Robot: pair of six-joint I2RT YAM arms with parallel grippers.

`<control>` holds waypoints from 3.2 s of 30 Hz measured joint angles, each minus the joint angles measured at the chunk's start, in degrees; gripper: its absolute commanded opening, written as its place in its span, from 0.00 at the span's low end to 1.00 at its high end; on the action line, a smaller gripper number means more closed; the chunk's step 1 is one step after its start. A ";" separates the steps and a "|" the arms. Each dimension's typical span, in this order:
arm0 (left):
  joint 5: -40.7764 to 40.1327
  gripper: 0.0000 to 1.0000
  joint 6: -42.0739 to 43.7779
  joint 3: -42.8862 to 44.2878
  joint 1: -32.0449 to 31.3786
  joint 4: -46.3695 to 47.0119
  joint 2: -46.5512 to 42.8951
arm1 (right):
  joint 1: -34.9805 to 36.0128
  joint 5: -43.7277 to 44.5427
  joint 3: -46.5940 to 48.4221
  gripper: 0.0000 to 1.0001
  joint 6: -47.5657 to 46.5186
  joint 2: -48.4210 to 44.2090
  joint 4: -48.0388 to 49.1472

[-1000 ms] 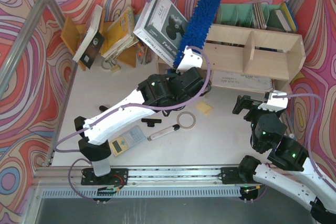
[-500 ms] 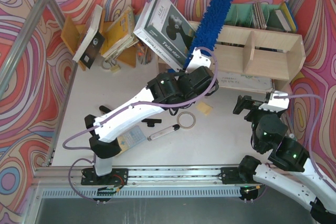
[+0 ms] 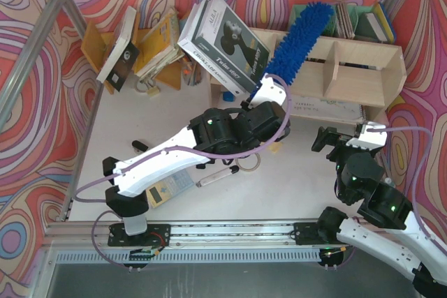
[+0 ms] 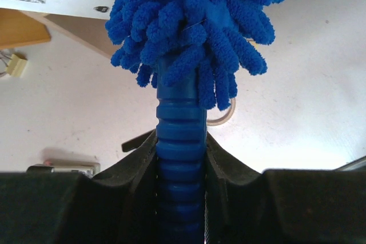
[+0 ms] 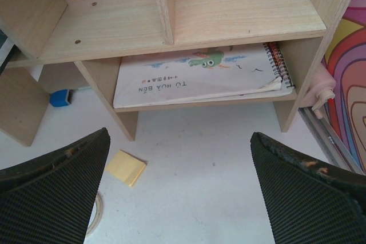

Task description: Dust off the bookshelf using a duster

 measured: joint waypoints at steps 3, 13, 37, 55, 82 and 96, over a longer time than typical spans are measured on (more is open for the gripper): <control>-1.79 0.00 0.72 -2.08 0.22 0.61 -2.54 | 0.00 0.26 0.00 0.97 0.00 0.07 0.00; -4.59 0.00 2.75 -3.93 1.42 2.14 -5.77 | 0.00 1.03 0.00 0.97 0.42 1.01 -0.22; 2.93 0.00 3.65 -1.44 5.73 1.46 -1.16 | 0.00 2.27 0.00 0.97 0.46 1.18 -1.01; 6.95 0.00 6.97 -1.01 3.67 3.93 -0.33 | 0.00 2.56 0.00 0.97 0.46 1.14 -1.16; 1.51 0.00 12.09 -5.05 2.01 7.74 -2.19 | 0.00 3.67 0.00 0.97 0.87 2.05 -1.75; 3.96 0.00 10.47 2.56 4.33 3.48 3.28 | 0.00 3.17 0.00 0.97 0.85 1.57 -1.73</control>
